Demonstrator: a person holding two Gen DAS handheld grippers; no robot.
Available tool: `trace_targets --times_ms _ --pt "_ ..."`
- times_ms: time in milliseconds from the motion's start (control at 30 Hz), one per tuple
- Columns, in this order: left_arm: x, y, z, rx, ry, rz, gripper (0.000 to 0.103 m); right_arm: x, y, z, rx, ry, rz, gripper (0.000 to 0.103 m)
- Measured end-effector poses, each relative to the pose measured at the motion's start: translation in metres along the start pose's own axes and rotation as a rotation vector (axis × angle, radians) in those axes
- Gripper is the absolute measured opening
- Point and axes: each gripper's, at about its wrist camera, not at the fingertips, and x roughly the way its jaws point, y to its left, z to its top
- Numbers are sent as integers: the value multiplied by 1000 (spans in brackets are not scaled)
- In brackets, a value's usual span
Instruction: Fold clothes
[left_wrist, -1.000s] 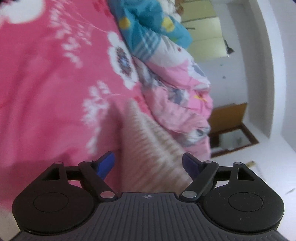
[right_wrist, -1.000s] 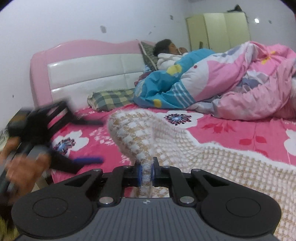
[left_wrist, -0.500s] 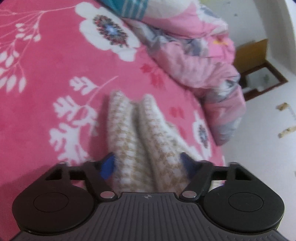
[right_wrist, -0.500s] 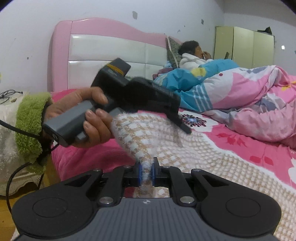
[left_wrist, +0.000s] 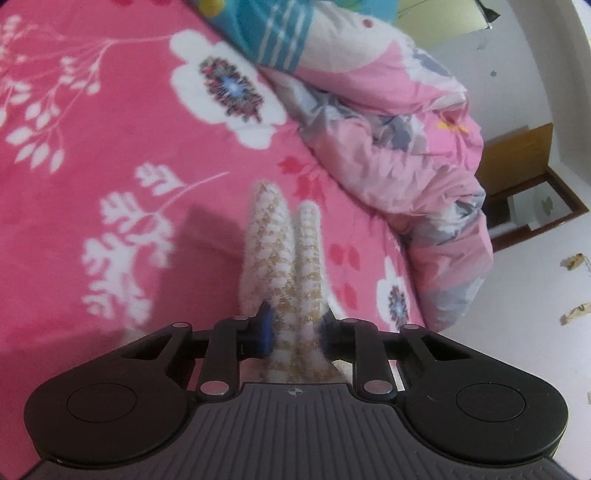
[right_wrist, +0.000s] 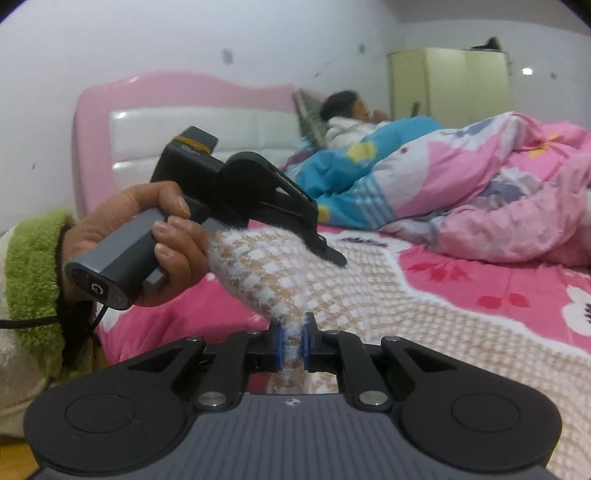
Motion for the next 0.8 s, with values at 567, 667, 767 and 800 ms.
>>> trace_targets --times_ms 567,667,767,800 --pt "25 -183 -103 317 -66 58 18 -125 -96 -29 317 -229 -60 10" --pt "42 -205 -124 376 -39 62 18 -146 -112 -41 372 -263 -88 10" --pt "60 -227 -144 435 -12 67 18 -161 -126 -54 430 -273 -121 10" --pt "67 -233 -151 452 1 66 18 -165 -130 -59 450 -274 -133 10"
